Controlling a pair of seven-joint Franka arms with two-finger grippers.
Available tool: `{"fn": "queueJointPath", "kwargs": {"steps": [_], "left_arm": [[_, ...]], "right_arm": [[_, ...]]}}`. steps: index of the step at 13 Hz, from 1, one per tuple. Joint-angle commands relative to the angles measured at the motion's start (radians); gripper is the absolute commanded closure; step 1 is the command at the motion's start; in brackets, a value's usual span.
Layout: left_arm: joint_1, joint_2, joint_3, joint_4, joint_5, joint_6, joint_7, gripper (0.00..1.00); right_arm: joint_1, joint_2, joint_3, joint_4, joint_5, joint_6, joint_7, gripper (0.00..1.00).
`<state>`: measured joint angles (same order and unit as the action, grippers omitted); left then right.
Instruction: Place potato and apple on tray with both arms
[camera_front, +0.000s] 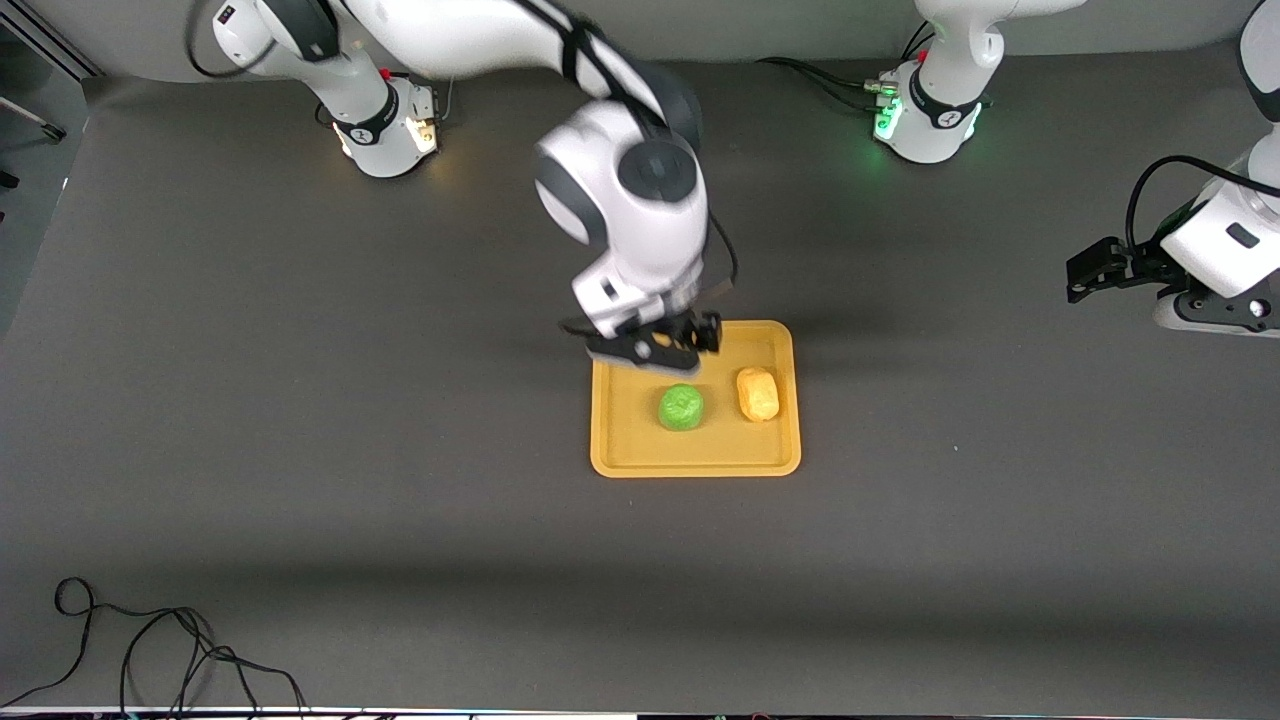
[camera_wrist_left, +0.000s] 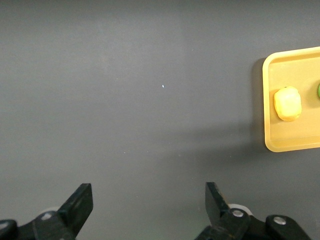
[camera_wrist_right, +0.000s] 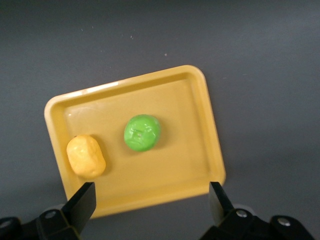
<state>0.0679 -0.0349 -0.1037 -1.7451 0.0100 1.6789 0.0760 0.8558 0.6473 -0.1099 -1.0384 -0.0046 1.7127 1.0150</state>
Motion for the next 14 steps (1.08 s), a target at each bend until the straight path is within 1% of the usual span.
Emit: {"fn": "queueJointPath", "kwargs": {"steps": [1,2,3,5,7,8,10,11,12,14], "left_arm": [[0.003,-0.008,-0.001,0.004,-0.009,-0.015,-0.001,0.0],[0.003,-0.008,-0.001,0.004,-0.009,-0.014,0.004,0.0],[0.003,-0.008,-0.001,0.004,-0.009,-0.013,0.004,0.0],[0.003,-0.008,-0.001,0.004,-0.009,-0.013,0.004,0.0],[0.003,-0.008,-0.001,0.004,-0.009,-0.013,0.004,0.0],[0.003,-0.008,-0.001,0.004,-0.009,-0.013,0.004,0.0],[0.003,-0.008,-0.001,0.004,-0.009,-0.014,0.004,0.0],[0.004,-0.008,-0.001,0.004,-0.009,-0.013,0.005,0.0],[0.004,-0.008,-0.001,0.004,-0.009,-0.013,0.005,0.0],[0.004,-0.008,-0.001,0.004,-0.009,-0.013,0.005,0.0]], "right_arm": [[-0.062,-0.144,-0.002,-0.066,0.009,-0.167,-0.129,0.0],[-0.105,-0.181,-0.005,-0.072,0.009,-0.215,-0.2,0.0],[-0.151,-0.236,-0.01,-0.116,0.009,-0.231,-0.29,0.0],[-0.271,-0.37,-0.008,-0.266,0.011,-0.214,-0.445,0.0],[-0.395,-0.473,0.004,-0.369,0.011,-0.203,-0.595,0.0],[-0.464,-0.506,0.027,-0.399,0.011,-0.203,-0.661,0.0],[-0.637,-0.561,0.102,-0.446,0.008,-0.202,-0.787,0.0],[-0.712,-0.577,0.128,-0.465,0.008,-0.196,-0.835,0.0],[-0.775,-0.592,0.143,-0.486,0.008,-0.179,-0.889,0.0],[-0.857,-0.627,0.145,-0.55,0.009,-0.133,-0.976,0.0]]}}
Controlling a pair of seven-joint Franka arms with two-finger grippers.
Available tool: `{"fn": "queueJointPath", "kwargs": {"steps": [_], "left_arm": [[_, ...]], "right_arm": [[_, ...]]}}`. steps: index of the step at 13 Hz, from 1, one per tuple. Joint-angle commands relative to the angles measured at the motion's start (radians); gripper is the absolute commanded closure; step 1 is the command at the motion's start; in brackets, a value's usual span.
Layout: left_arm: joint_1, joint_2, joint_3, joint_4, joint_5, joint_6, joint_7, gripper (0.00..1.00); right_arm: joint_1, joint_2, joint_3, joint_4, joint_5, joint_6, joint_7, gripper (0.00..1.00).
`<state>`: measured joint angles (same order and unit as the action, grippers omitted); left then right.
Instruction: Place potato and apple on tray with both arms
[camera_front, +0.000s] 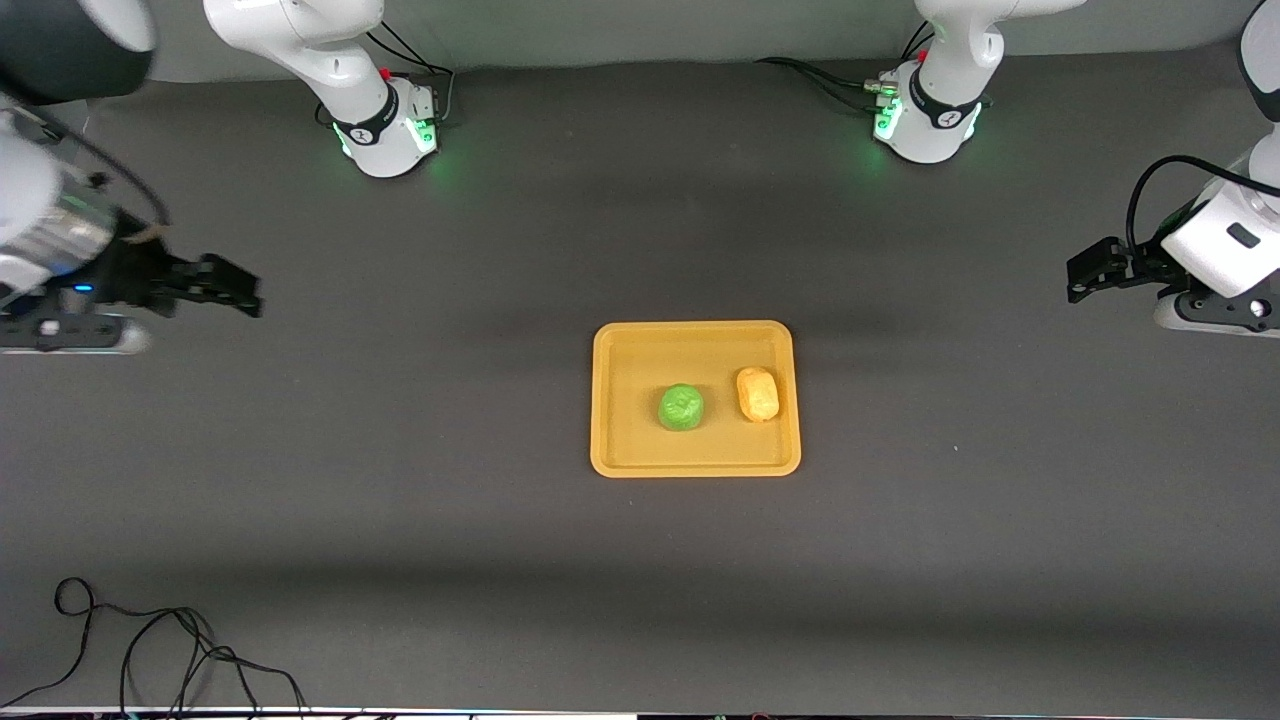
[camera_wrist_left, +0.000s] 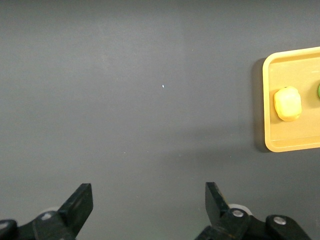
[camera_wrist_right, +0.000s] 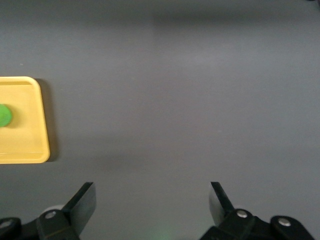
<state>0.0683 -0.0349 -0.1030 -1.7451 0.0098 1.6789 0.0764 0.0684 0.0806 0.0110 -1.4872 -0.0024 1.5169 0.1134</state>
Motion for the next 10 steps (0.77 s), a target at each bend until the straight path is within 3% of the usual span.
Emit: {"fn": "queueJointPath", "kwargs": {"steps": [1,5,8,10], "left_arm": [[0.004,-0.008,-0.001,0.004,-0.008,-0.013,0.005,0.0],[0.005,-0.01,0.0,0.004,-0.008,-0.013,0.005,0.0],[0.005,-0.008,0.0,0.007,-0.008,-0.013,0.005,0.0],[0.005,-0.008,0.0,0.009,-0.008,-0.013,0.005,0.0]], "right_arm": [[-0.094,-0.08,0.024,-0.137,0.007,0.087,-0.102,0.0],[-0.119,-0.073,0.015,-0.145,0.007,0.095,-0.117,0.0],[-0.114,-0.009,0.021,-0.047,-0.005,0.082,-0.113,0.0],[-0.116,-0.012,0.02,-0.048,-0.005,0.078,-0.116,0.0]]}}
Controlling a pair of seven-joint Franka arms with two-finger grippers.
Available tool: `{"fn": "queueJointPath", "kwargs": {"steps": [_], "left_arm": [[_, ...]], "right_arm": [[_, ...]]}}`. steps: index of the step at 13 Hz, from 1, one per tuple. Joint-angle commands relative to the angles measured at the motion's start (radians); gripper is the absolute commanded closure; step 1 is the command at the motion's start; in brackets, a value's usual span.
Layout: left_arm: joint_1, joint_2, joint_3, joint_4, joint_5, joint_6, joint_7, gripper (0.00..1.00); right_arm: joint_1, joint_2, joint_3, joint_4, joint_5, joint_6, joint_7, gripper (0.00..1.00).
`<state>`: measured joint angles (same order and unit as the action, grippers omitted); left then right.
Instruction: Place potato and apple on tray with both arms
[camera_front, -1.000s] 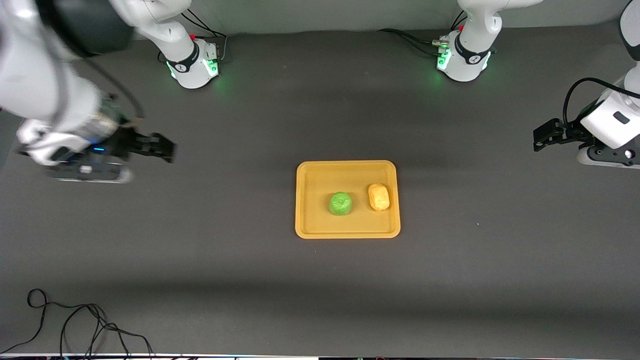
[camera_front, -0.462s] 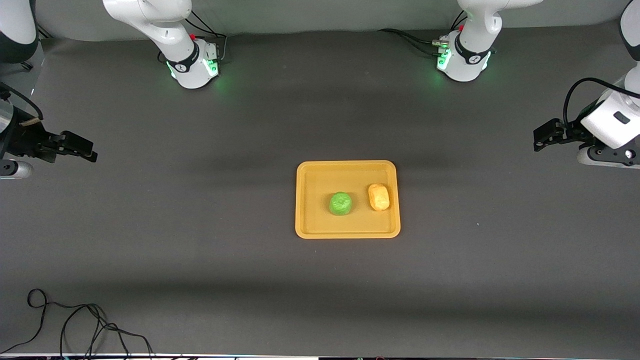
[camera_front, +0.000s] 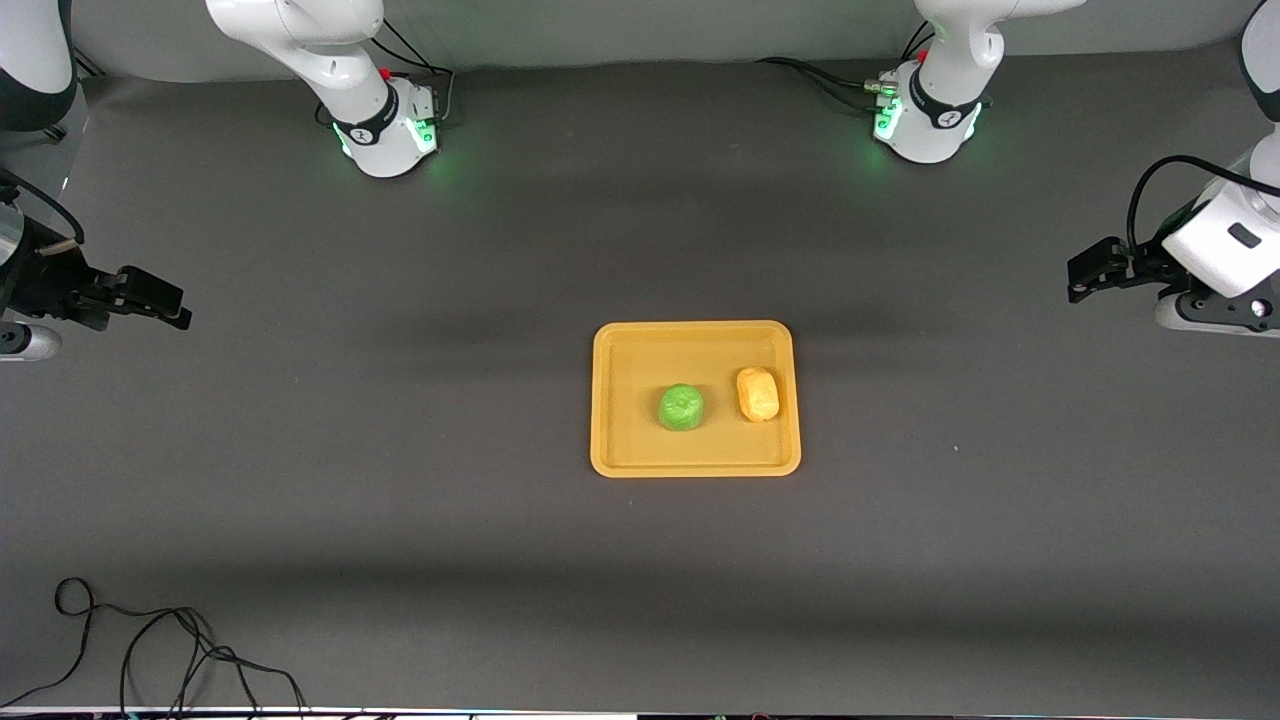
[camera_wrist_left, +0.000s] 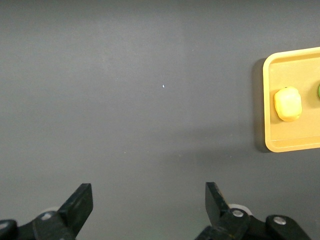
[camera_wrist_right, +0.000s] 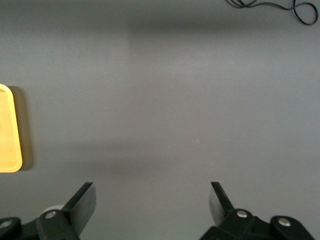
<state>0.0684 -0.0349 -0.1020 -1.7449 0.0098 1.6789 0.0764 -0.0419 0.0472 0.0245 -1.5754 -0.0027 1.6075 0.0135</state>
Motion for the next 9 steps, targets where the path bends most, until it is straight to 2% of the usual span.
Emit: {"fn": "queueJointPath", "kwargs": {"steps": [1,9], "left_arm": [[0.005,-0.008,-0.001,0.01,-0.008,-0.013,0.005,0.0],[0.005,-0.008,-0.001,0.01,-0.008,-0.013,0.005,0.0]], "right_arm": [[-0.006,0.022,0.005,0.034,-0.005,-0.014,-0.017,0.0],[-0.003,0.02,0.002,0.029,-0.006,-0.046,-0.007,0.0]]}}
